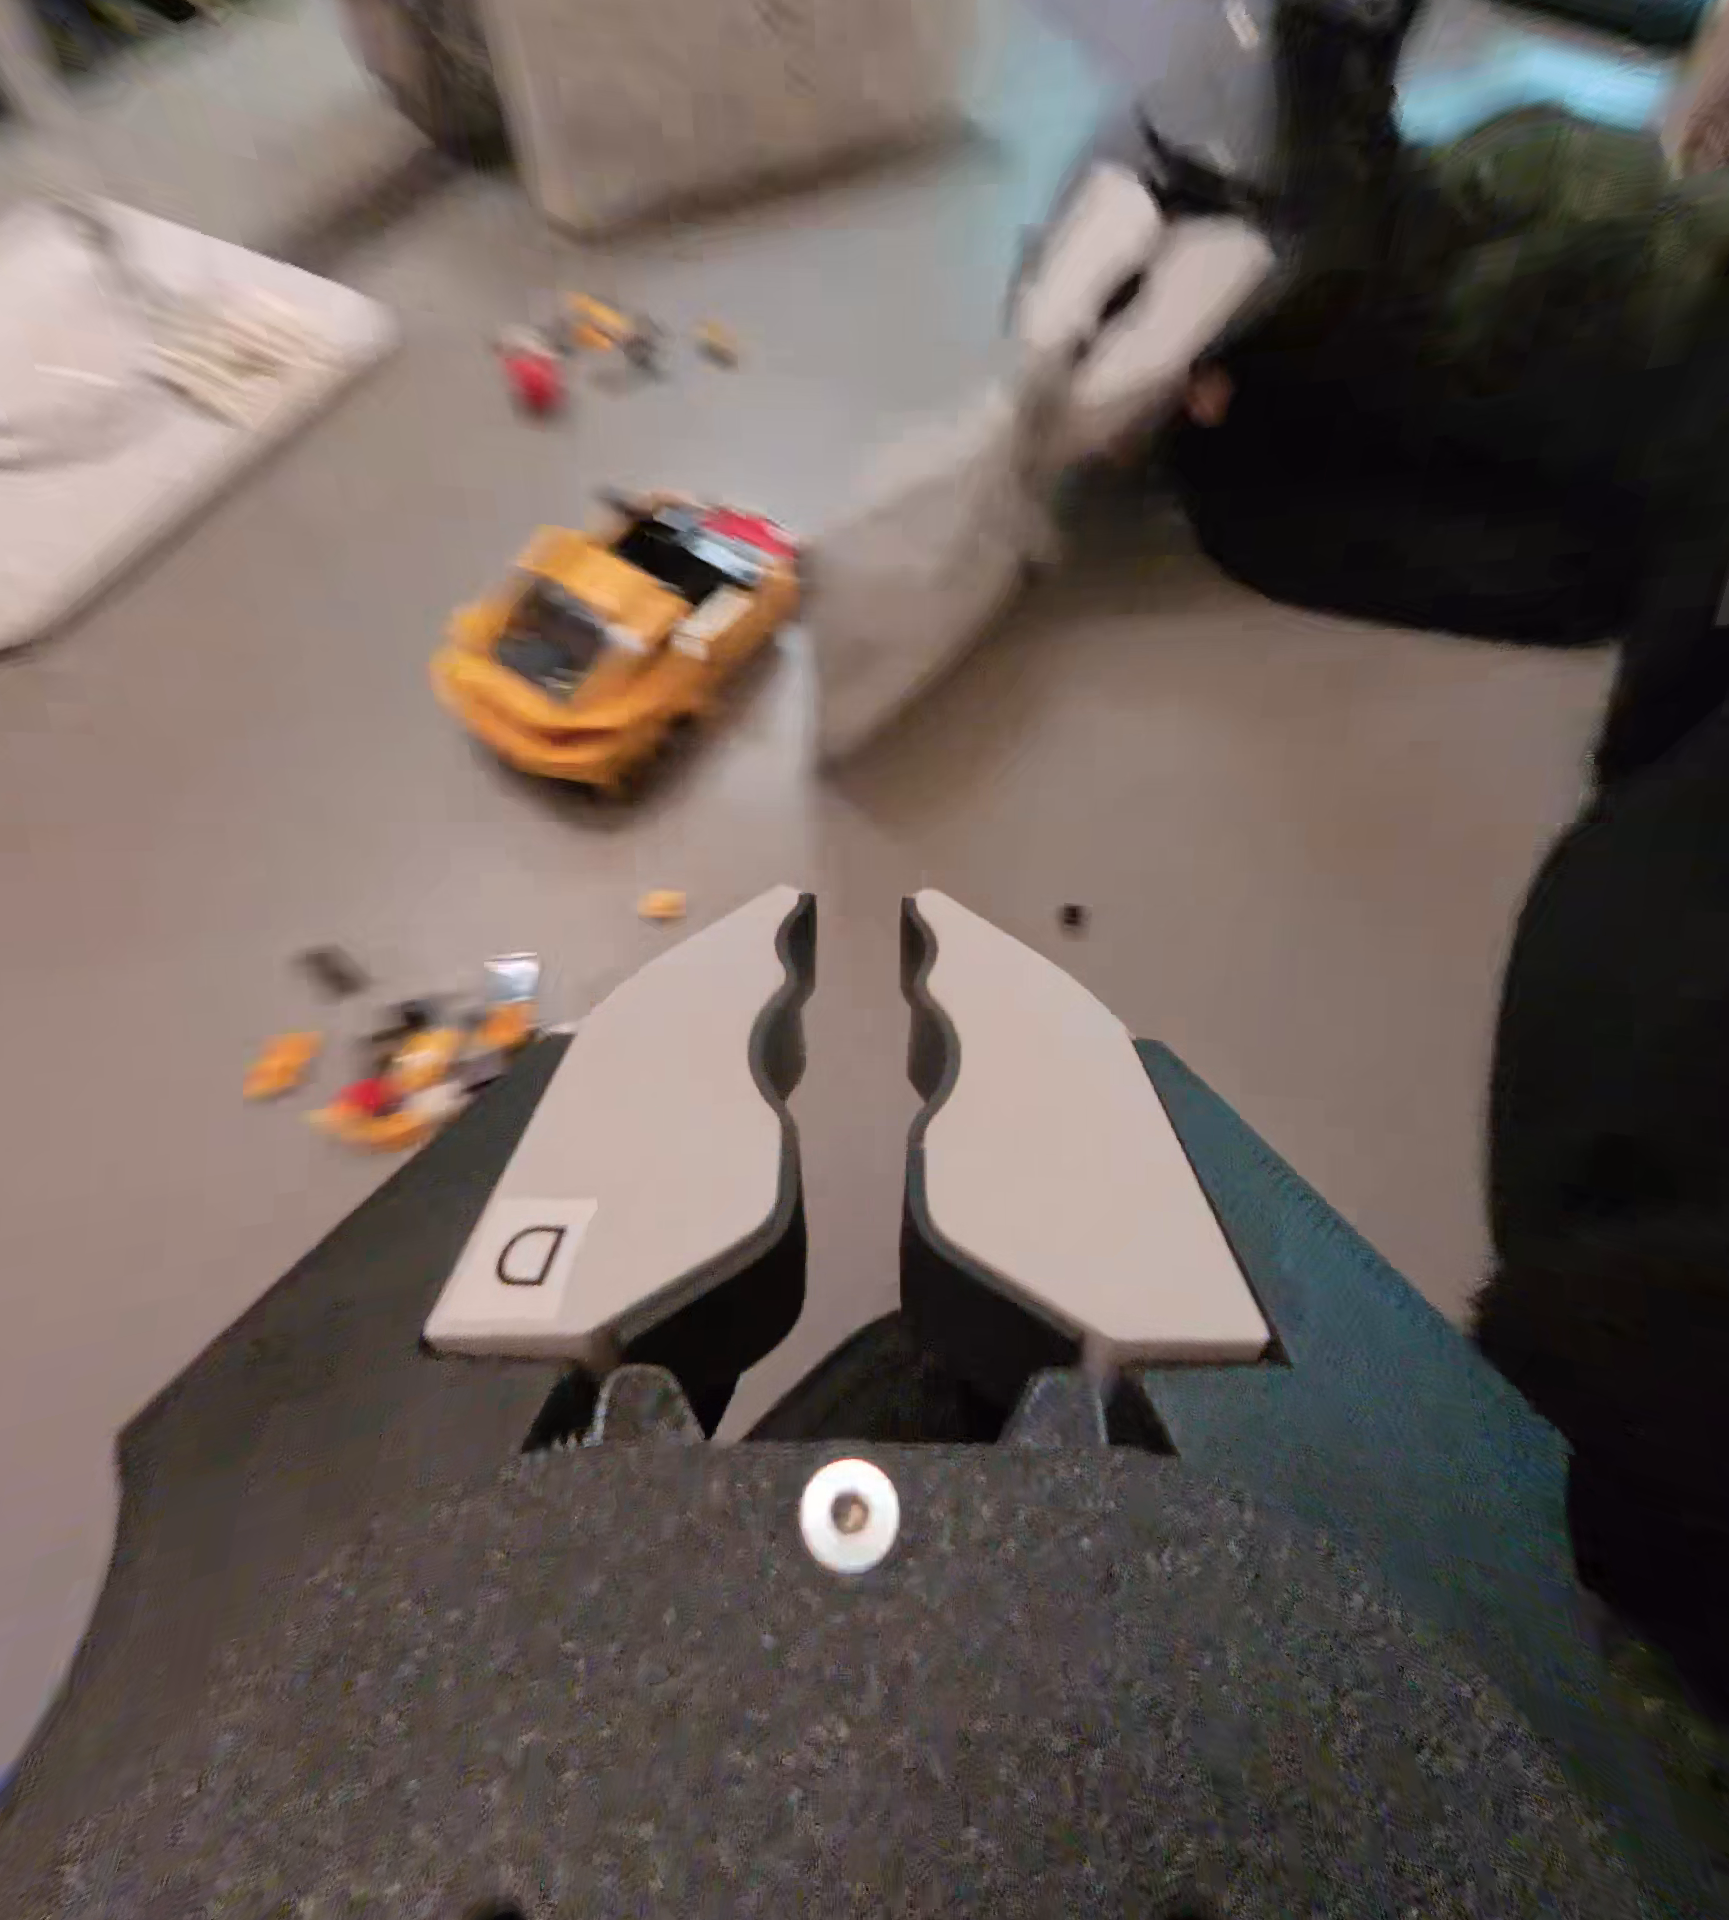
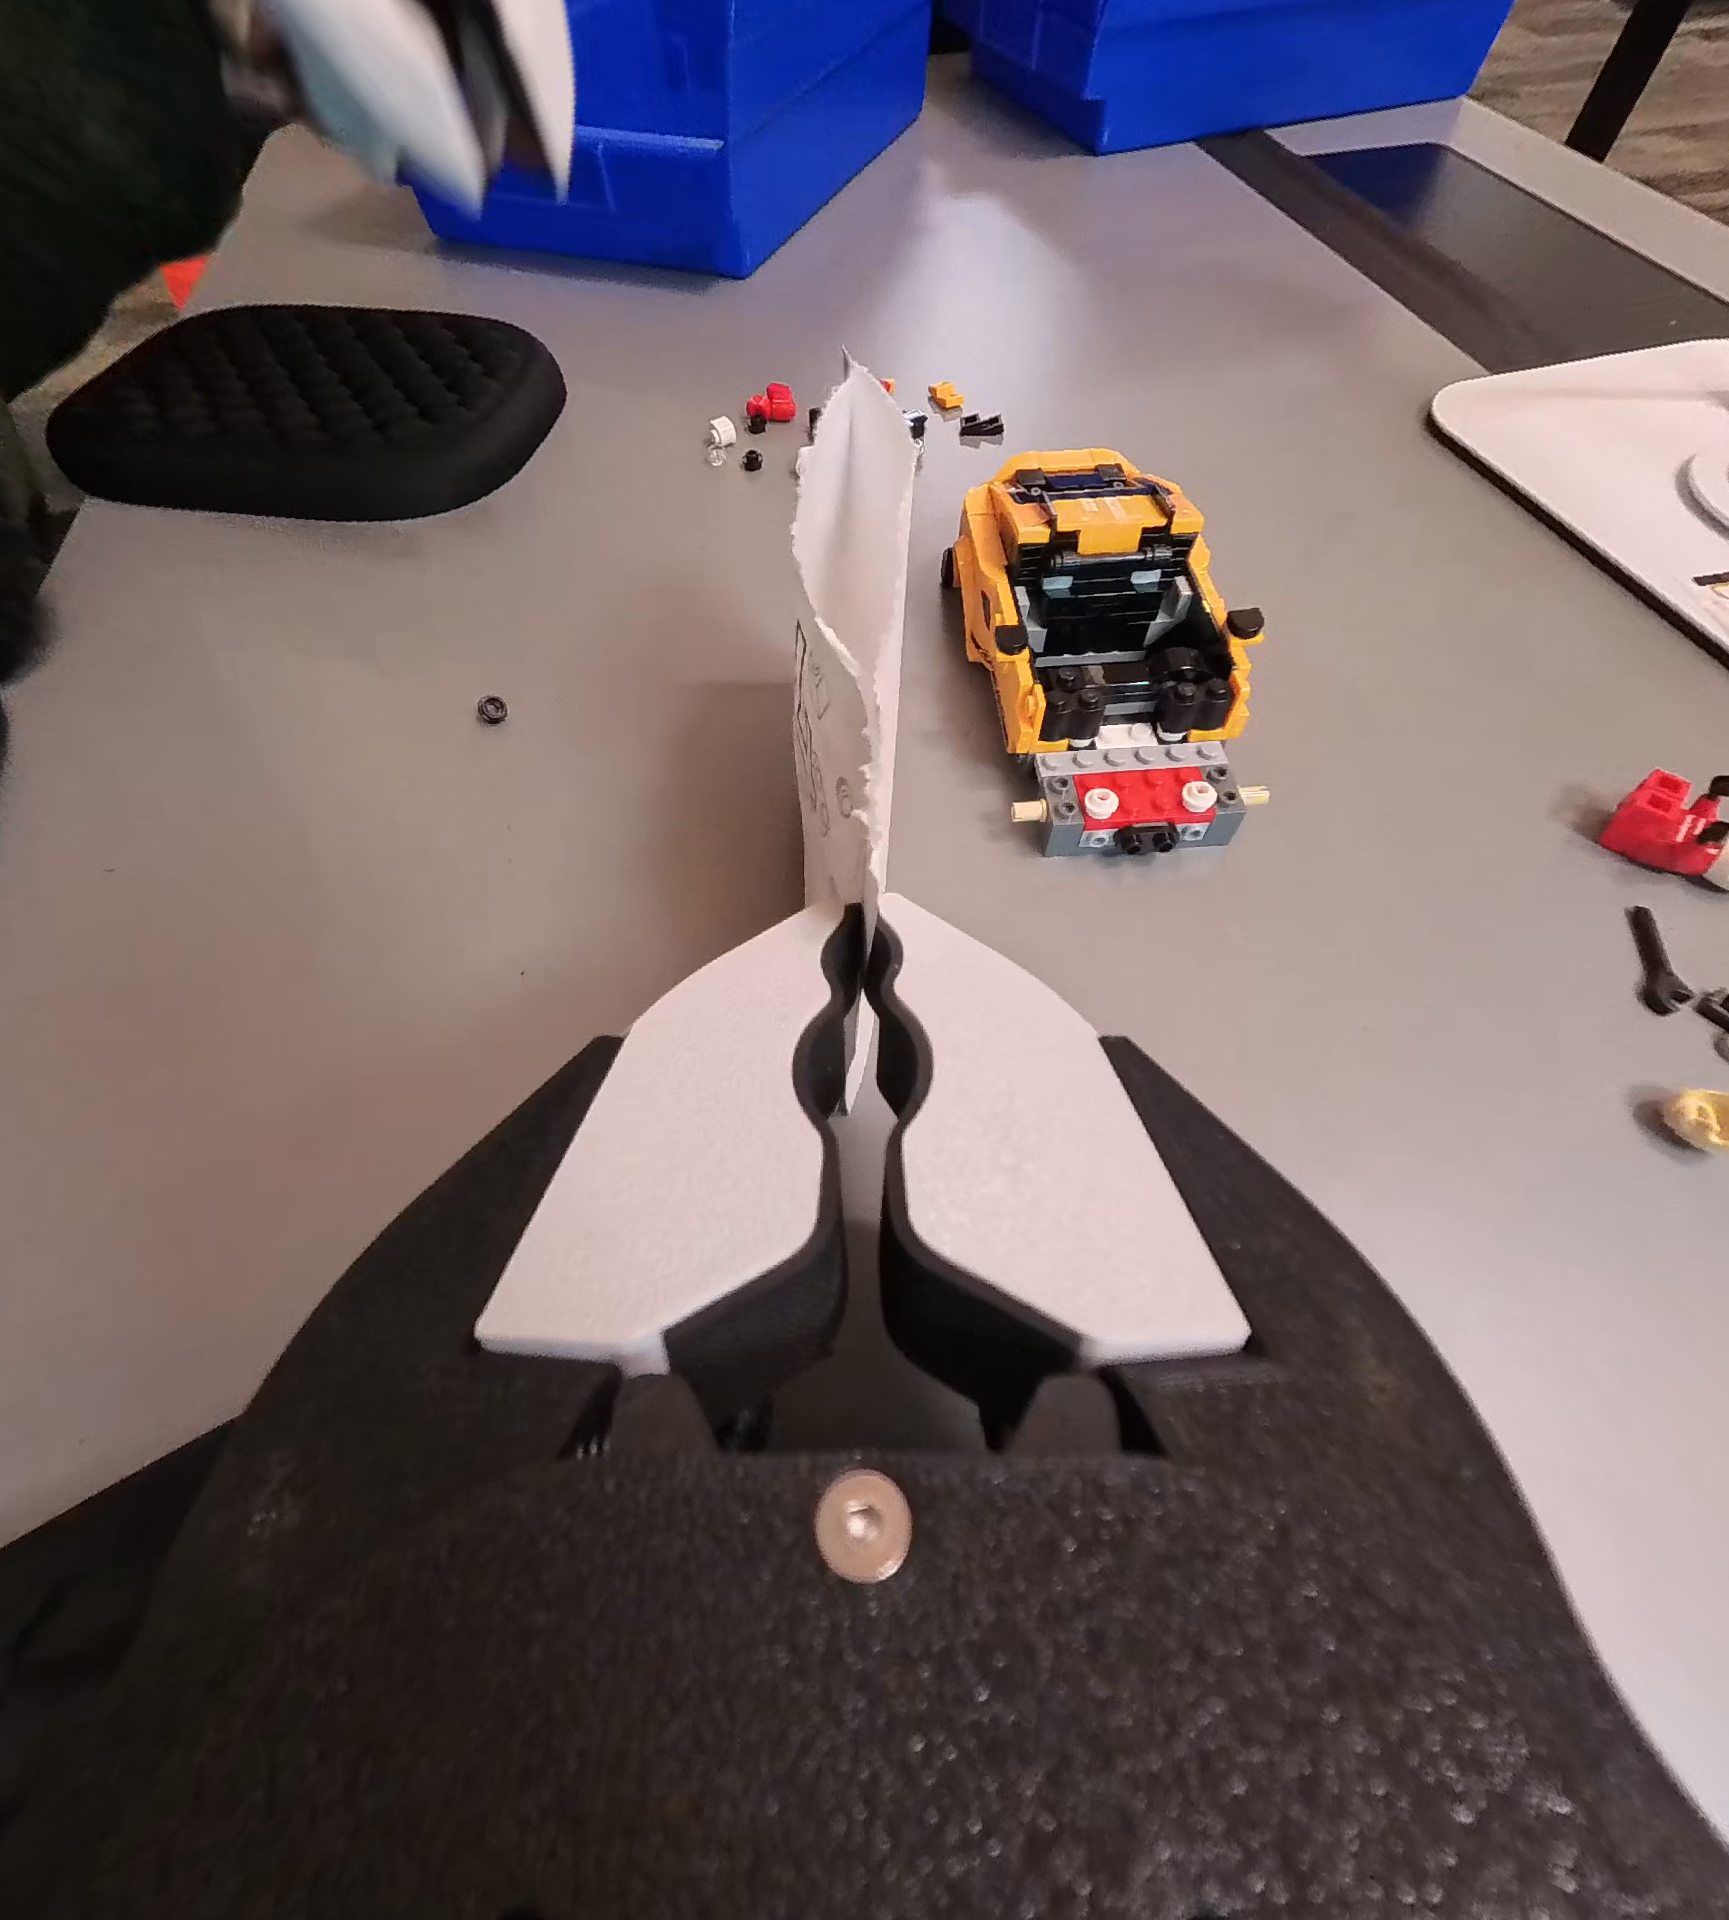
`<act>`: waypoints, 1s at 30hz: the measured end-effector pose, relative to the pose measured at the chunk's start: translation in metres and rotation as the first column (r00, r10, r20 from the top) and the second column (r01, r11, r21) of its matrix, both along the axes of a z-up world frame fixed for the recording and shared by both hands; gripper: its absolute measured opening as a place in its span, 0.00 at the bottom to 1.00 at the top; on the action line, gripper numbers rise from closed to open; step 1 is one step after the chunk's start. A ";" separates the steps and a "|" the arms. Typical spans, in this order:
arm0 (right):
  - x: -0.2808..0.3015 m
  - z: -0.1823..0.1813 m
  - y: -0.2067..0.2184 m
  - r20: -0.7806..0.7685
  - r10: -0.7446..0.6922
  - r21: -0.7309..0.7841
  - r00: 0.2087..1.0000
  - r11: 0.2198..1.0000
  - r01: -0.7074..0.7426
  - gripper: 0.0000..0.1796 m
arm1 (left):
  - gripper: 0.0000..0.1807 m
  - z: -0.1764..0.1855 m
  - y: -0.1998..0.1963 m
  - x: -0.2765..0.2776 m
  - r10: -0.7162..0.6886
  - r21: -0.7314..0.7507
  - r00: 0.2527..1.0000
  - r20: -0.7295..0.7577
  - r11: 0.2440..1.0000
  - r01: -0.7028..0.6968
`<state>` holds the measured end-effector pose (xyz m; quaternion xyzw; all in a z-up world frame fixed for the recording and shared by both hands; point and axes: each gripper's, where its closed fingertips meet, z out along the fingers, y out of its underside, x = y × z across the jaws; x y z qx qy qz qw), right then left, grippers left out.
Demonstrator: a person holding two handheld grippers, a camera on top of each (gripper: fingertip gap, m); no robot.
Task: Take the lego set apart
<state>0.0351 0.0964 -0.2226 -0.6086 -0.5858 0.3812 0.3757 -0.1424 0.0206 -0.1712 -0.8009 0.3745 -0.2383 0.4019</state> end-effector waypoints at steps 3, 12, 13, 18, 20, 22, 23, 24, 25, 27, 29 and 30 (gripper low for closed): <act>0.001 0.000 0.000 -0.002 0.002 0.000 1.000 1.000 -0.002 0.00 | 0.12 -0.057 -0.021 0.054 -0.120 -0.122 0.989 -0.089 0.987 0.109; 0.002 0.000 -0.002 -0.002 0.012 0.005 1.000 1.000 -0.012 0.00 | 0.09 -0.090 -0.030 0.082 -0.207 -0.198 0.962 -0.181 0.965 0.171; 0.002 0.000 -0.002 -0.003 0.012 0.004 1.000 1.000 -0.012 0.00 | 0.08 -0.092 -0.032 0.083 -0.219 -0.207 0.958 -0.187 0.962 0.179; 0.002 0.000 -0.002 -0.003 0.012 0.002 1.000 1.000 -0.012 0.00 | 0.04 -0.096 -0.028 0.080 -0.203 -0.190 0.954 -0.222 0.968 0.162; 0.002 0.000 -0.002 -0.003 0.011 0.003 1.000 1.000 -0.011 0.00 | 0.04 -0.089 -0.024 0.073 -0.170 -0.147 0.955 -0.241 0.980 0.138; 0.002 0.000 -0.002 -0.003 0.010 0.006 1.000 1.000 -0.010 0.00 | 0.04 -0.067 -0.009 0.043 -0.043 -0.058 0.964 -0.261 0.998 0.028; 0.002 0.000 -0.002 -0.004 0.010 0.008 1.000 1.000 -0.010 0.00 | 0.04 -0.051 0.001 0.016 0.065 -0.004 0.964 -0.259 0.998 -0.069; 0.002 0.001 -0.002 -0.005 0.012 0.007 1.000 1.000 -0.012 0.00 | 0.04 -0.032 0.011 -0.018 0.197 0.054 0.946 -0.256 0.980 -0.189; 0.002 0.000 -0.002 -0.005 0.014 0.005 1.000 1.000 -0.014 0.00 | 0.04 -0.015 0.018 -0.059 0.339 0.113 0.904 -0.262 0.941 -0.320; 0.002 0.000 -0.003 -0.004 0.020 0.000 1.000 1.000 -0.020 0.00 | 0.04 0.012 0.020 -0.142 0.581 0.208 0.769 -0.265 0.813 -0.543; 0.002 0.000 -0.003 -0.004 0.023 -0.002 1.000 1.000 -0.023 0.00 | 0.04 0.023 0.012 -0.200 0.713 0.224 0.662 -0.232 0.702 -0.676; 0.002 0.000 -0.003 -0.004 0.023 0.000 1.000 1.000 -0.023 0.00 | 0.04 0.017 0.008 -0.219 0.740 0.184 0.633 -0.230 0.671 -0.718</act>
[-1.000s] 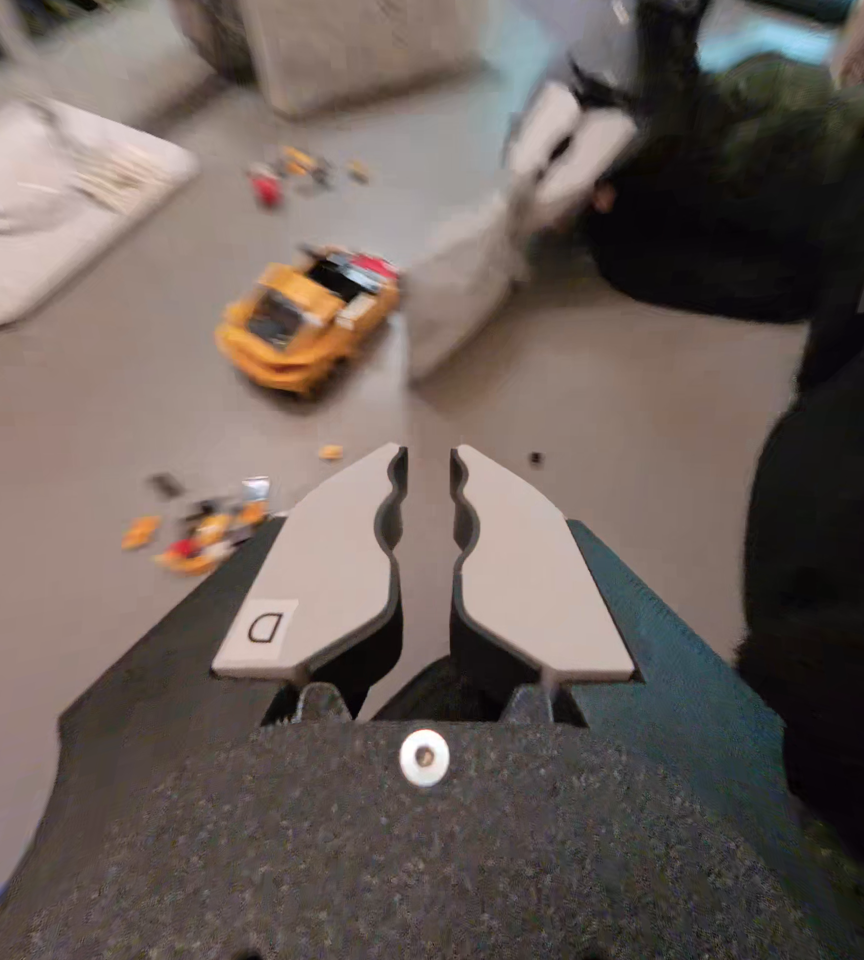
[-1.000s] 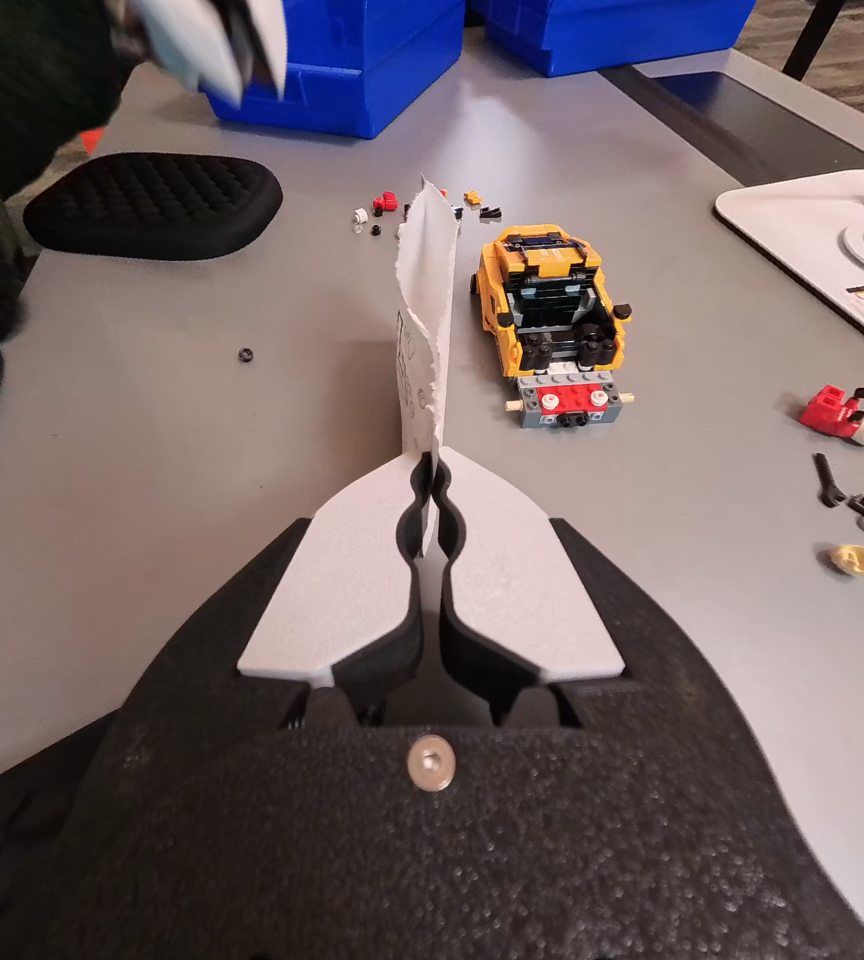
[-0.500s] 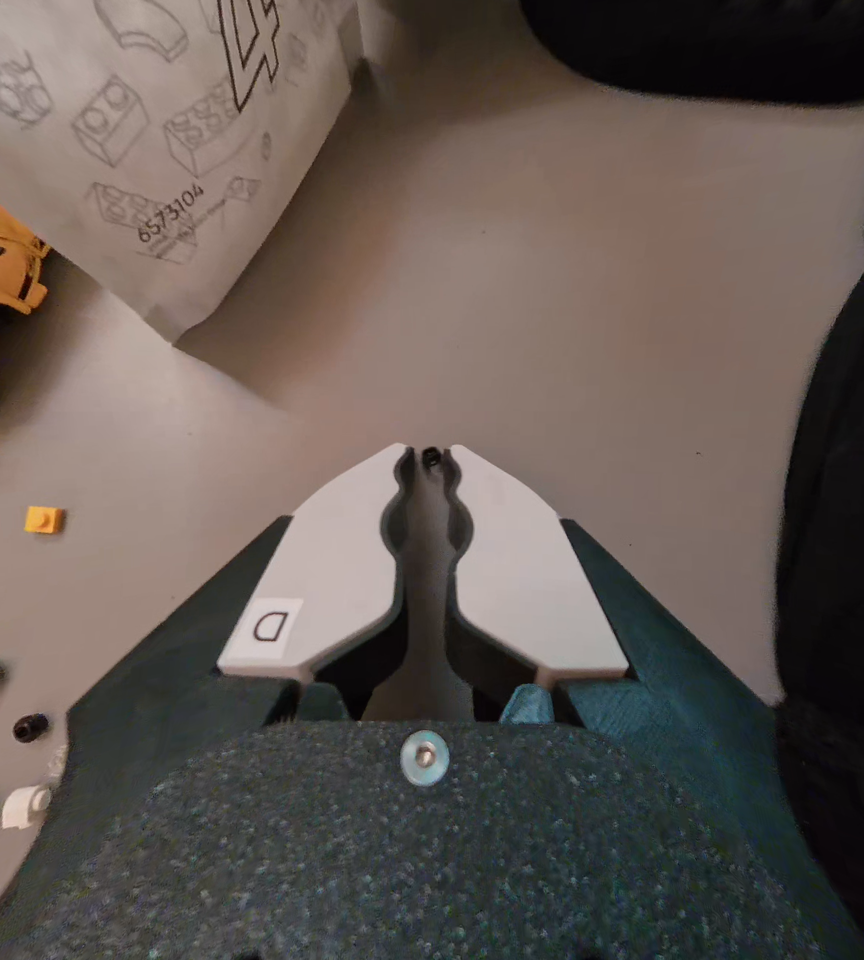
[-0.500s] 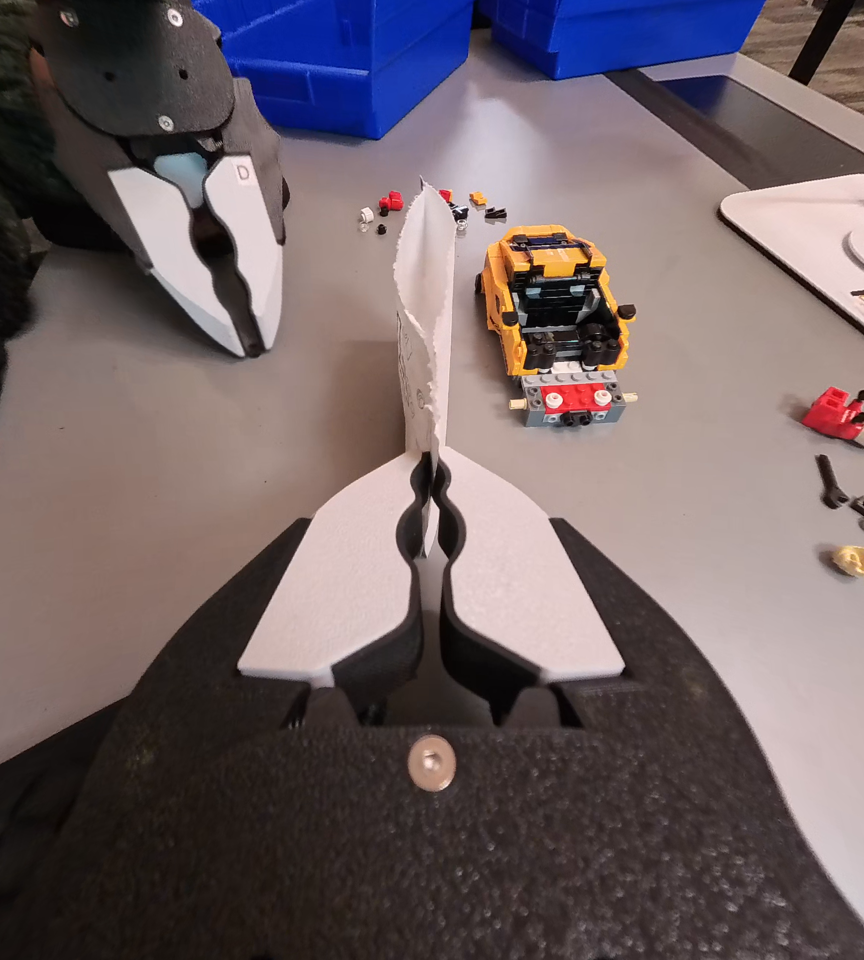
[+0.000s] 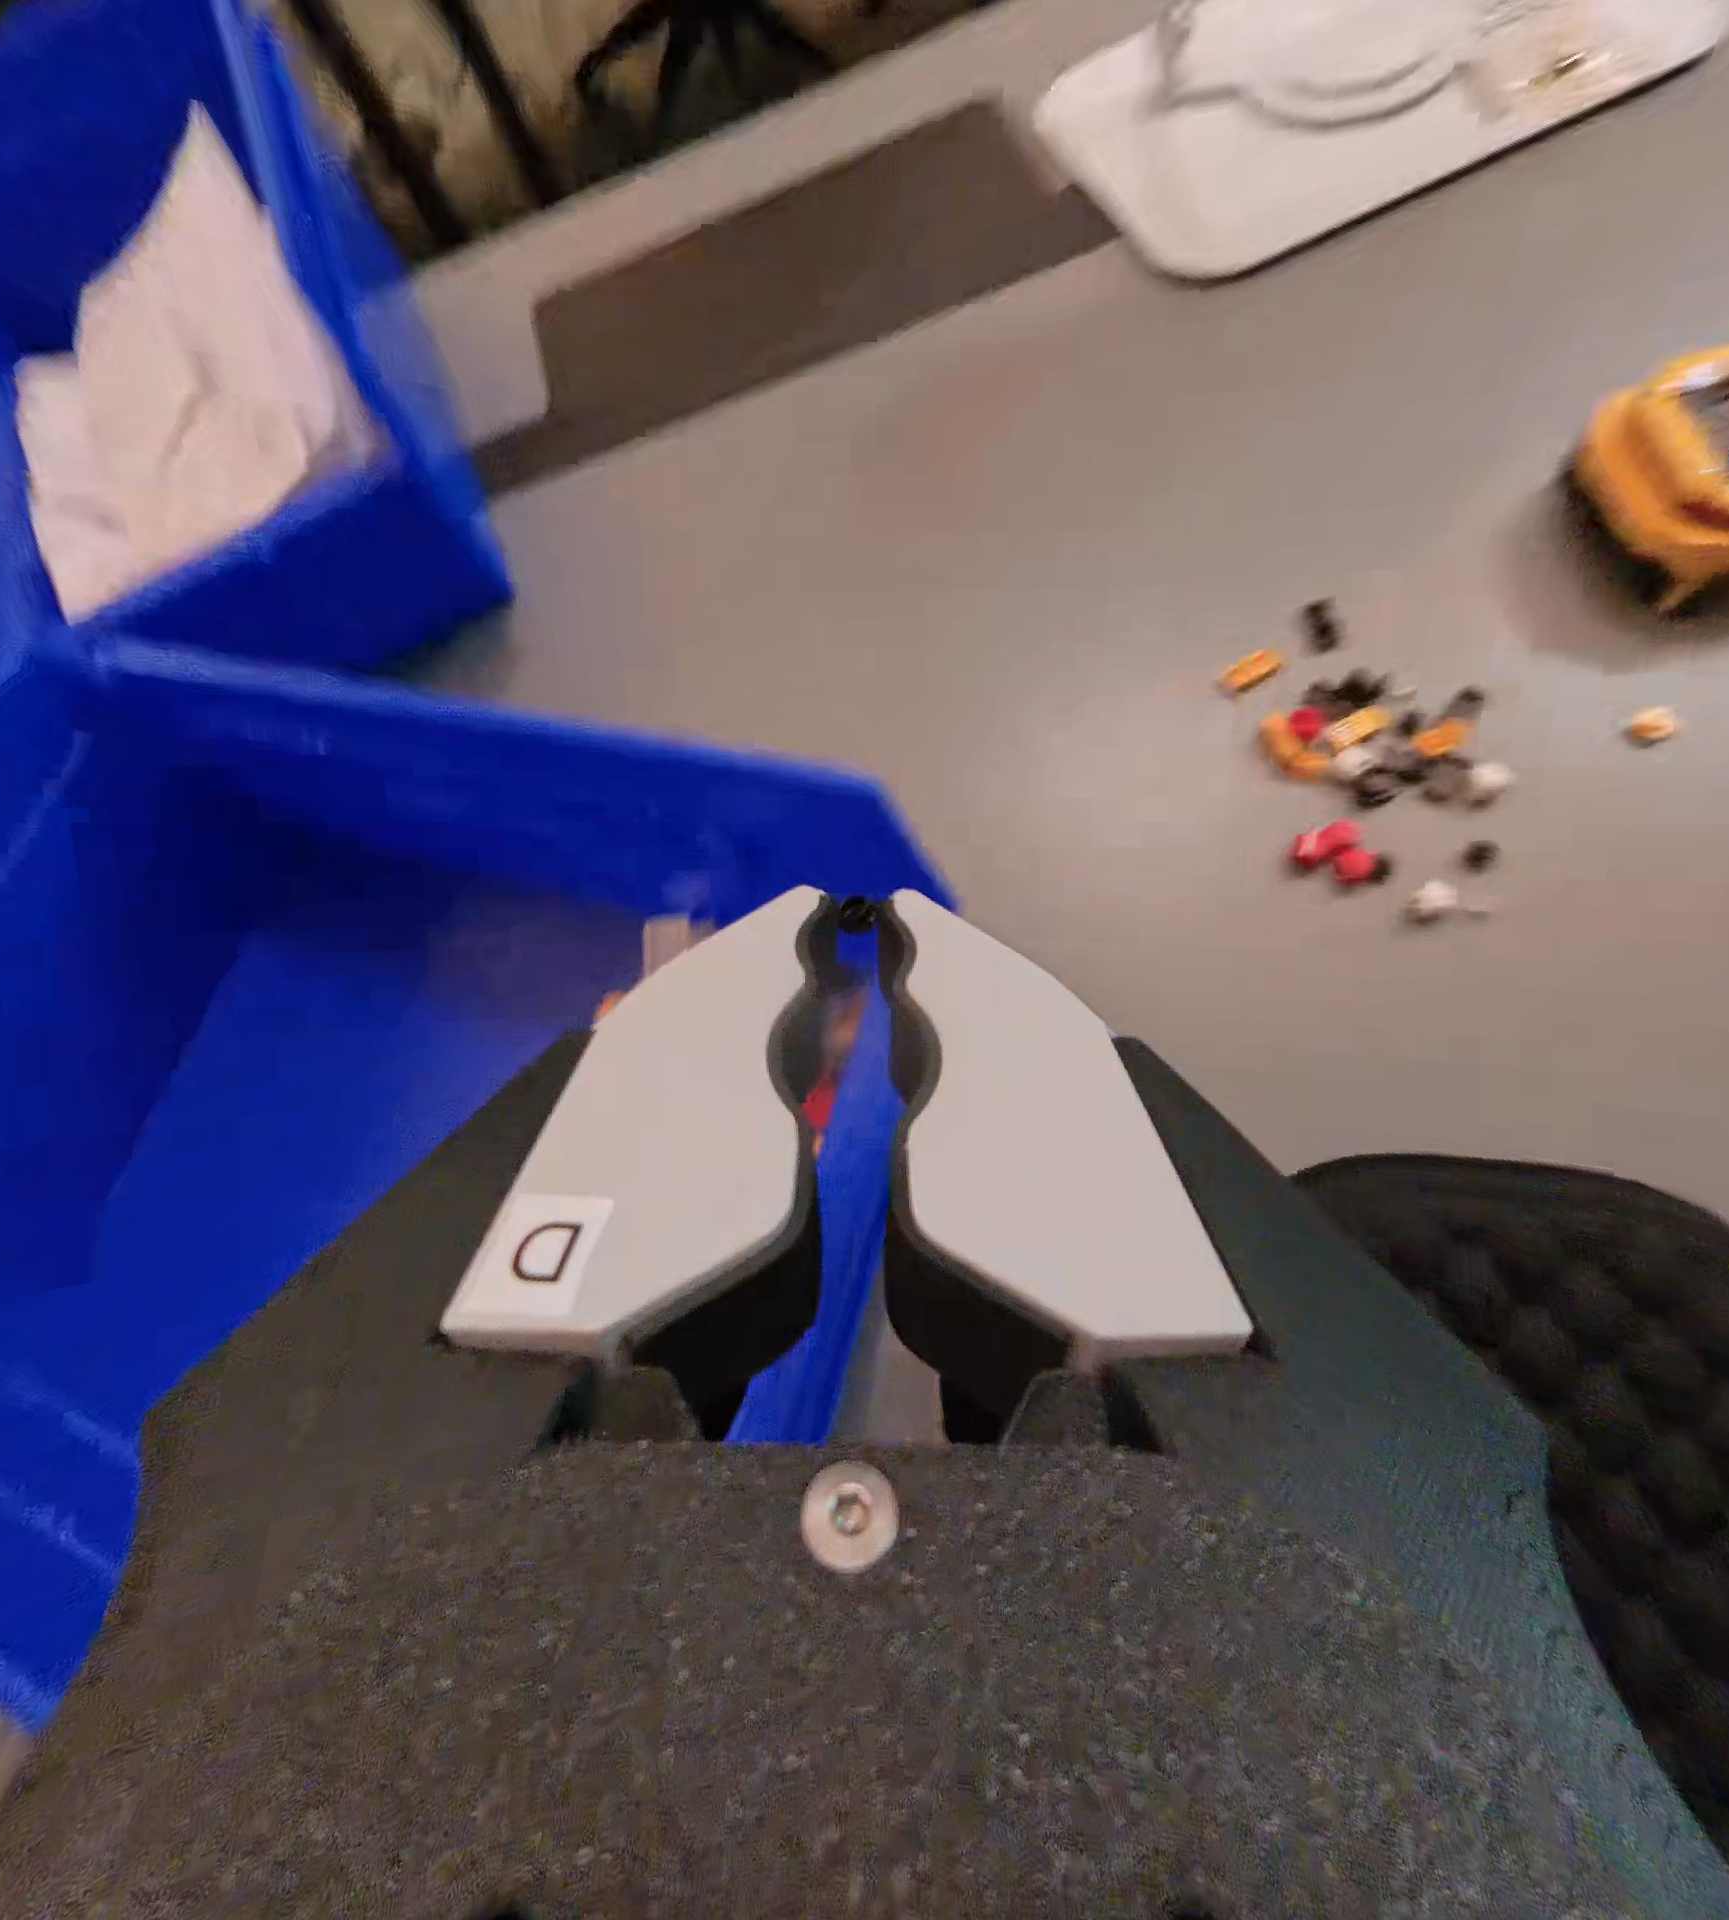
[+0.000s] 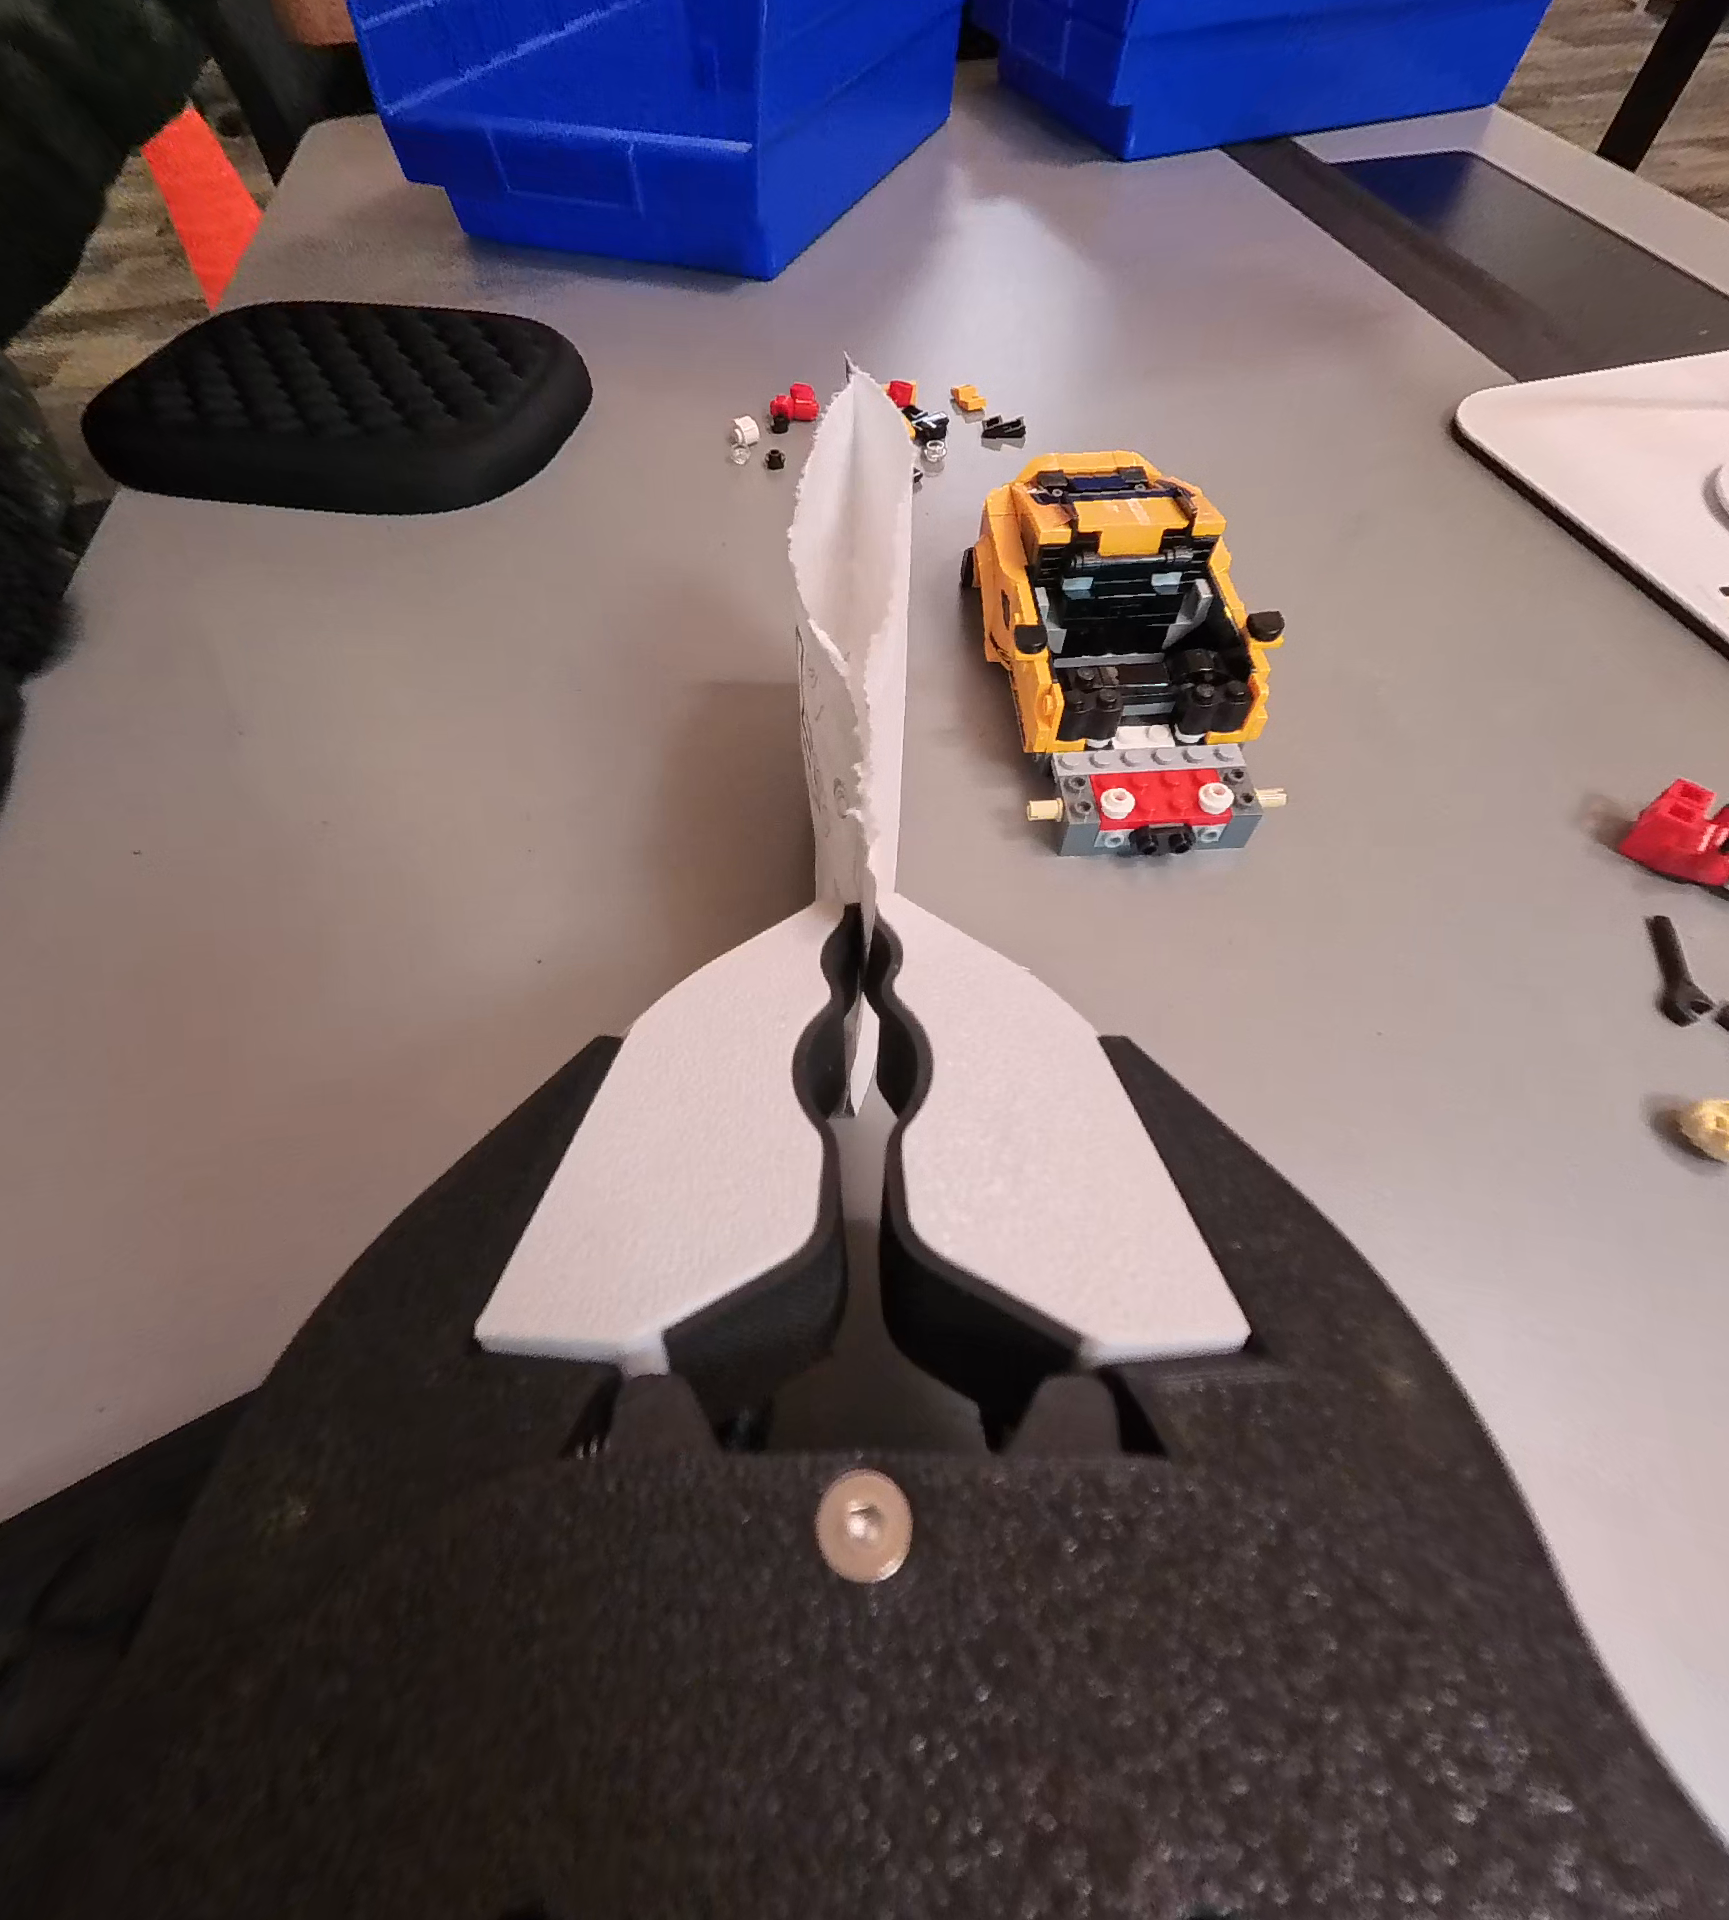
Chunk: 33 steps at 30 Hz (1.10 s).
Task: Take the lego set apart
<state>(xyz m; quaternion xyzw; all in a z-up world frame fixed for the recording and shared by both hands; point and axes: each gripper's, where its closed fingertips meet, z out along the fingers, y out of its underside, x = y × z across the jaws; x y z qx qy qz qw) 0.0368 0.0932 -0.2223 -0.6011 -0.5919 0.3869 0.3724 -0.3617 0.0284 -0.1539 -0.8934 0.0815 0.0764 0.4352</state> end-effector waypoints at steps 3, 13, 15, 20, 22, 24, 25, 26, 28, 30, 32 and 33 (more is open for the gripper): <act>0.000 0.000 0.000 -0.001 -0.004 0.005 1.000 1.000 0.005 0.00 | 0.13 -0.021 -0.003 -0.031 0.075 -0.045 0.995 0.063 0.996 -0.072; 0.001 0.000 0.001 -0.001 -0.008 0.004 1.000 1.000 0.008 0.00 | 0.26 -0.029 -0.001 -0.039 0.075 -0.020 0.979 0.190 0.997 -0.072; 0.001 0.000 0.001 0.000 -0.007 0.008 1.000 1.000 0.007 0.00 | 0.28 -0.042 -0.004 -0.042 0.077 -0.078 0.980 0.183 0.995 -0.063; 0.001 0.000 0.001 0.001 -0.009 0.011 1.000 1.000 0.009 0.00 | 0.25 -0.065 -0.007 -0.030 0.036 -0.152 0.971 0.237 0.988 0.001; 0.001 0.000 0.000 0.002 -0.008 0.011 1.000 1.000 0.008 0.00 | 0.25 -0.065 -0.009 -0.028 0.027 -0.164 0.969 0.246 0.986 0.014; 0.001 0.000 0.000 0.002 -0.007 0.011 1.000 1.000 0.007 0.00 | 0.26 -0.066 -0.011 -0.025 0.018 -0.181 0.961 0.277 0.983 0.034; 0.001 0.000 0.000 0.002 -0.007 0.011 1.000 1.000 0.007 0.00 | 0.26 -0.066 -0.011 -0.023 0.013 -0.182 0.956 0.294 0.982 0.043; 0.001 0.000 0.000 0.002 -0.007 0.012 1.000 1.000 0.007 0.00 | 0.26 -0.062 -0.010 -0.023 0.010 -0.163 0.952 0.307 0.986 0.043; 0.001 0.000 0.000 0.002 -0.007 0.011 1.000 1.000 0.007 0.00 | 0.26 -0.053 -0.007 -0.022 0.004 -0.118 0.936 0.351 0.992 0.040; 0.001 0.000 0.000 0.003 -0.007 0.011 1.000 1.000 0.007 0.00 | 0.24 -0.041 -0.003 -0.028 0.019 -0.059 0.930 0.366 0.998 0.003; 0.001 0.000 0.000 0.003 -0.007 0.011 1.000 1.000 0.007 0.00 | 0.22 -0.027 0.002 -0.034 0.023 0.003 0.924 0.381 1.000 -0.027; 0.001 0.000 0.000 0.002 -0.007 0.010 1.000 1.000 0.007 0.00 | 0.21 -0.020 0.004 -0.036 0.020 0.031 0.921 0.389 0.999 -0.034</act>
